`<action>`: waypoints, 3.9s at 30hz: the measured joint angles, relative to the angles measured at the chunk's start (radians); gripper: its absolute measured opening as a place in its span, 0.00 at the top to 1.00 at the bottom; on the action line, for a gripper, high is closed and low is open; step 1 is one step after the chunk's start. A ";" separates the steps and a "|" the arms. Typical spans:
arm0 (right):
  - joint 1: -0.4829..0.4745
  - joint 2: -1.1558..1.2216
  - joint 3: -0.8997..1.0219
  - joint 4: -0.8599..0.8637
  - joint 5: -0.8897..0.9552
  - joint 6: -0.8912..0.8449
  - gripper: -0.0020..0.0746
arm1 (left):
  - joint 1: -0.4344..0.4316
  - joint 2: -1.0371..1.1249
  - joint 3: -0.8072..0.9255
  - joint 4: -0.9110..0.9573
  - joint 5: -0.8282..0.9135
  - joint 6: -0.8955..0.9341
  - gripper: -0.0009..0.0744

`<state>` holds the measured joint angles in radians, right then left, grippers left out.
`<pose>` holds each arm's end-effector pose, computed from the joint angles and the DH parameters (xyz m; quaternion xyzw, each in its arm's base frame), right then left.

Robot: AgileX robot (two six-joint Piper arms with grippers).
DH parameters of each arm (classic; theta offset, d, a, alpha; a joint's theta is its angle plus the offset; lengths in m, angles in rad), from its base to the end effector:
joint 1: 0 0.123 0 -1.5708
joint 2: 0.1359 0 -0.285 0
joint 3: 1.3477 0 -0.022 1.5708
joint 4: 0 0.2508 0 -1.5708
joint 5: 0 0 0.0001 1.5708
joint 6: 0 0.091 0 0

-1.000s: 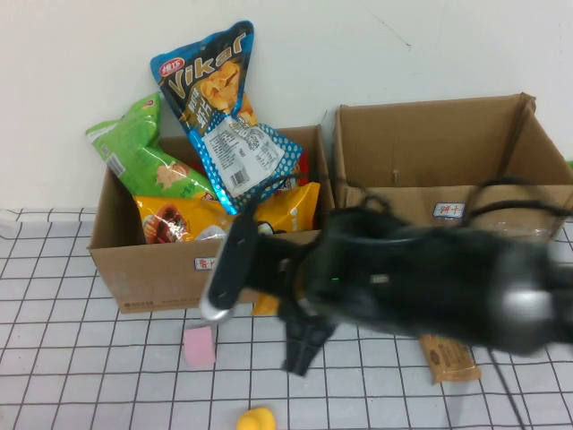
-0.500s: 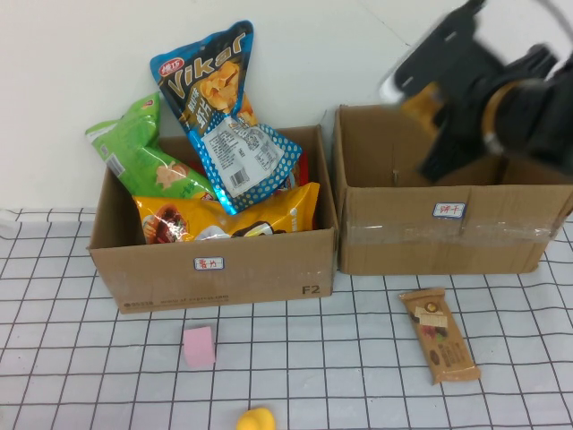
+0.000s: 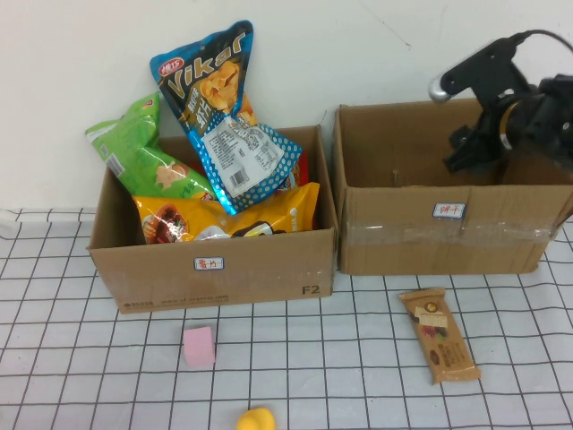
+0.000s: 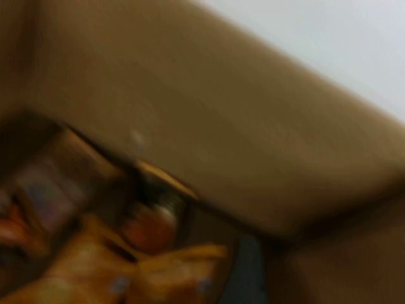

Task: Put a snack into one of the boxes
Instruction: Place the biscuit in the biscuit box, then pick up the biscuit, then place the biscuit in the biscuit box

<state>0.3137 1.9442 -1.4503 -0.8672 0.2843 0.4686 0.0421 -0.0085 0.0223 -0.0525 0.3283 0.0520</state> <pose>0.4356 0.1208 0.2431 -0.2502 0.8430 -0.1100 0.4634 0.0539 0.0007 0.1765 -0.0106 0.7910 0.0069 0.6116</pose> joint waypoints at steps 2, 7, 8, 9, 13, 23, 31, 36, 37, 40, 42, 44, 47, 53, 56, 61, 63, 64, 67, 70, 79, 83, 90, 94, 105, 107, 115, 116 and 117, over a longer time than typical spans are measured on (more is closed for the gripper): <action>0.017 -0.031 -0.005 0.034 0.110 -0.020 0.24 | 0.000 0.000 0.000 0.000 0.000 0.000 0.99; 0.086 -0.175 0.002 0.279 0.349 -0.213 0.32 | 0.000 0.000 -0.002 0.000 0.002 0.000 0.99; 0.099 -0.198 0.009 0.354 0.384 -0.263 0.34 | 0.000 0.000 -0.002 0.000 0.002 0.000 0.99; 0.113 -0.224 0.019 0.432 0.426 -0.301 0.36 | 0.000 0.000 -0.002 0.000 0.002 0.000 0.99; 0.144 -0.271 0.092 0.693 0.514 -0.354 0.41 | 0.000 0.000 -0.002 0.000 0.002 0.000 0.99; 0.144 -0.234 0.359 0.917 0.364 -0.322 0.42 | 0.000 0.000 -0.002 0.000 0.002 0.000 0.99; 0.144 -0.063 0.362 0.849 0.277 -0.208 0.36 | 0.000 0.000 -0.002 0.000 0.002 0.004 0.99; 0.144 0.014 0.362 0.848 0.227 -0.190 0.34 | 0.000 0.000 -0.002 0.000 0.002 0.008 0.99; 0.144 0.023 0.362 0.848 0.216 -0.190 0.33 | 0.000 0.000 -0.002 0.000 0.002 0.008 0.99; 0.144 0.038 0.362 0.839 0.183 -0.188 0.33 | 0.000 0.000 -0.002 0.000 0.002 0.008 0.99; 0.144 0.050 0.351 0.827 0.178 -0.186 0.32 | 0.000 0.000 -0.002 0.000 0.002 0.008 0.99; 0.142 0.063 0.331 0.817 0.178 -0.186 0.30 | 0.000 0.000 -0.002 0.000 0.002 0.008 0.99; 0.142 0.083 0.298 0.790 0.188 -0.184 0.29 | 0.000 0.000 -0.002 0.000 0.002 0.008 0.99; 0.136 0.140 0.257 0.763 0.199 -0.182 0.29 | 0.000 0.000 -0.002 0.000 0.002 0.008 0.99; 0.132 0.176 0.255 0.742 0.200 -0.182 0.29 | 0.000 0.000 -0.002 0.000 0.002 0.010 0.99; 0.125 0.192 0.255 0.709 0.197 -0.182 0.27 | 0.000 0.000 -0.002 0.000 0.002 0.012 0.99; 0.123 0.192 0.253 0.706 0.191 -0.182 0.26 | 0.000 0.000 -0.002 0.000 0.002 0.012 0.99; 0.121 0.192 0.253 0.704 0.191 -0.182 0.26 | 0.000 0.000 -0.002 0.000 0.002 0.012 0.99; 0.116 0.193 0.253 0.704 0.189 -0.182 0.25 | 0.000 0.000 -0.002 0.000 0.002 0.012 0.99; 0.113 0.202 0.253 0.704 0.185 -0.180 0.25 | 0.000 0.000 -0.002 0.000 0.002 0.012 0.99; 0.115 0.216 0.249 0.754 0.176 -0.188 0.37 | 0.000 0.000 -0.002 0.000 0.002 0.012 0.99; 0.129 0.191 0.249 0.755 0.214 -0.207 0.37 | 0.000 0.000 -0.002 0.000 0.002 0.012 0.99; 0.195 -0.014 0.265 0.743 0.379 -0.304 0.37 | 0.000 0.000 -0.002 0.000 0.002 0.012 0.99; 0.248 -0.198 0.338 0.745 0.399 -0.333 0.37 | 0.000 0.000 -0.002 0.000 0.002 0.012 0.99; 0.215 -0.493 0.427 0.674 -0.048 -0.332 0.37 | 0.000 0.000 -0.002 0.000 0.002 0.012 0.99; 0.157 -0.464 0.417 0.663 -0.212 -0.330 0.37 | 0.000 0.000 -0.002 0.000 0.002 0.009 0.99; -0.007 -0.177 0.178 0.655 -0.403 -0.308 0.37 | 0.000 0.000 -0.002 0.000 0.002 0.000 0.99; -0.016 -0.135 0.143 0.655 -0.392 -0.292 0.35 | 0.000 0.000 -0.002 0.000 0.002 0.000 0.99; -0.022 -0.103 0.118 0.655 -0.381 -0.281 0.32 | 0.000 0.000 -0.002 0.000 0.002 0.000 0.99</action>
<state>0.2919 1.8412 -1.3324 -0.2122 -0.0965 0.1878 0.0421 -0.0085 0.0206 -0.0525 0.3299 0.0525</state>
